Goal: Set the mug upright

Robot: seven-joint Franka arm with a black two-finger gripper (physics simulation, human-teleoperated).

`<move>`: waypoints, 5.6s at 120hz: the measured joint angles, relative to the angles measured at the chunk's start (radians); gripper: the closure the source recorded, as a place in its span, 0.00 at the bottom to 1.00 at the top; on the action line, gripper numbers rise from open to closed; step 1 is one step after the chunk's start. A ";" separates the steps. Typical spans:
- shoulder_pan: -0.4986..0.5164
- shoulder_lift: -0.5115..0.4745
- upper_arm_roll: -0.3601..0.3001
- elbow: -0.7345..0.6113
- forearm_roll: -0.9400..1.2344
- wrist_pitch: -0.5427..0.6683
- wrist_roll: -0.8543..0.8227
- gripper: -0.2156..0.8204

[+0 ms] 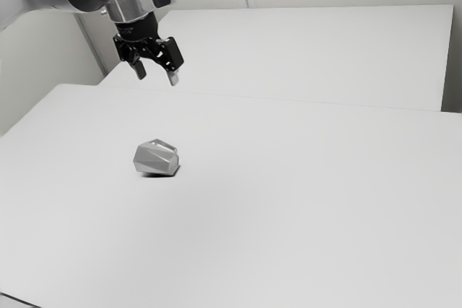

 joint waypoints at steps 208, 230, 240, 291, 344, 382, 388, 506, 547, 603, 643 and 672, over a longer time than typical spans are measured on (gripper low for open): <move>0.625 0.475 -0.036 -0.073 -0.628 0.158 0.602 0.21; 0.636 0.527 -0.044 -0.074 -0.714 0.179 0.673 0.21; 0.637 0.542 -0.045 -0.074 -0.751 0.183 0.702 0.21; 0.642 0.548 -0.055 -0.178 -0.963 0.163 0.798 0.55; 0.652 0.508 -0.072 -0.178 -0.958 0.167 0.836 0.92; 0.515 0.280 -0.107 -0.178 -0.698 0.189 0.776 0.95; 0.463 0.249 -0.105 -0.179 -0.630 0.198 0.749 0.95; 0.201 -0.182 -0.162 -0.854 -0.040 0.823 0.231 0.95; 0.200 -0.106 -0.160 -0.876 -0.027 0.878 0.130 0.95; 0.200 -0.065 -0.160 -0.876 -0.040 0.898 0.071 0.78; 0.194 -0.105 -0.160 -0.870 -0.046 0.895 0.067 0.54; 0.196 -0.135 -0.160 -0.773 -0.066 0.804 0.065 0.37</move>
